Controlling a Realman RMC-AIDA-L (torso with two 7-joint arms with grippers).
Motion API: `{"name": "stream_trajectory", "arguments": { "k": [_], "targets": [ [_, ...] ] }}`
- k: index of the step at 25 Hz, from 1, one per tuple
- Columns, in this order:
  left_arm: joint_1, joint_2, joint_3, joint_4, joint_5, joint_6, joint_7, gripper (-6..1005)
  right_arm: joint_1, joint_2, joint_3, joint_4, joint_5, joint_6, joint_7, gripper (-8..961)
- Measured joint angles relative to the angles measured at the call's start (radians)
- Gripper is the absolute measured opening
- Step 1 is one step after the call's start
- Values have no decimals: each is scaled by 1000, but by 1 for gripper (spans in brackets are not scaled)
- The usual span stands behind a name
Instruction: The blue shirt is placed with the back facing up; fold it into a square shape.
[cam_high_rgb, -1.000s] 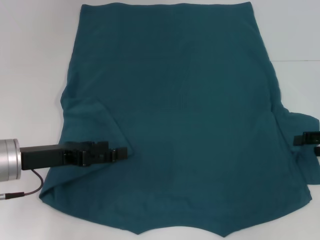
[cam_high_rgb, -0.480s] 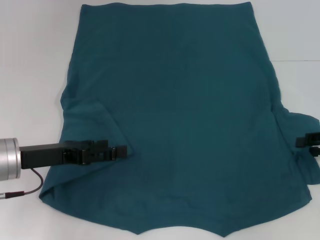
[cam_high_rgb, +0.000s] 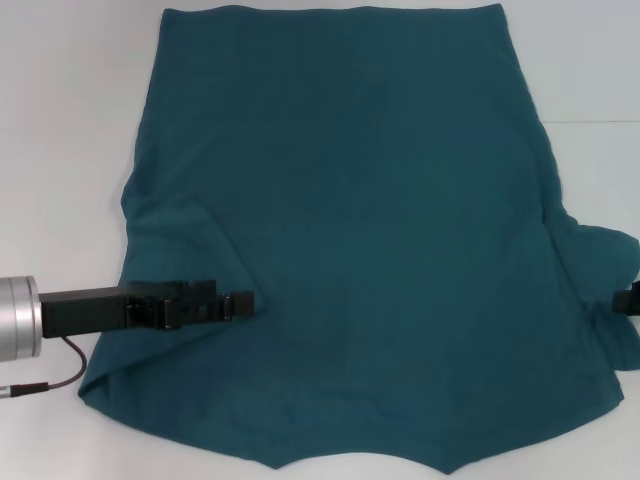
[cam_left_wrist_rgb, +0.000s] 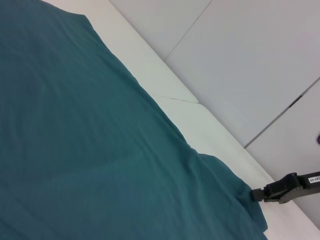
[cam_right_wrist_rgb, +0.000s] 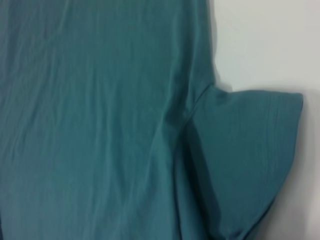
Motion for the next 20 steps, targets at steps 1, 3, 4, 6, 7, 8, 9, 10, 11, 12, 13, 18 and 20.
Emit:
{"name": "stream_trajectory", "arguments": {
  "k": [1,3,4,6,7,8,9,10,11,12,13,18,20],
  "targets": [
    [0,0,0,0,0,0,0,949,0,0,0,0,0,3,0,184],
    [0,0,0,0,0,0,0,948,1,0,0,1,0,11,1,143],
    [0,0,0,0,0,0,0,948,1,0,0,1,-1,14,1,123],
    [0,0,0,0,0,0,0,948,1,2,-1,2,-1,19,1,82],
    [0,0,0,0,0,0,0,948,1,3,-1,2,-1,20,2,61],
    [0,0,-1,0,0,0,0,948,1,4,-2,2,-1,21,2,41],
    [1,0,-1,0,0,0,0,948,1,4,-2,2,-1,21,2,33],
    [1,0,-1,0,0,0,0,948,1,5,-3,2,-1,21,1,25],
    [1,0,-2,0,0,0,0,948,1,5,-3,2,-1,21,0,16],
    [1,0,-2,0,0,0,0,948,0,5,-3,0,-1,21,-2,8],
    [1,0,-2,0,0,0,0,948,-2,4,-3,-3,-1,21,-3,0],
    [7,0,-3,0,0,0,1,948,-15,-10,1,-20,-1,13,-1,8],
    [9,0,-3,0,0,0,2,949,-21,-17,5,-23,-1,10,0,11]
  ]
}}
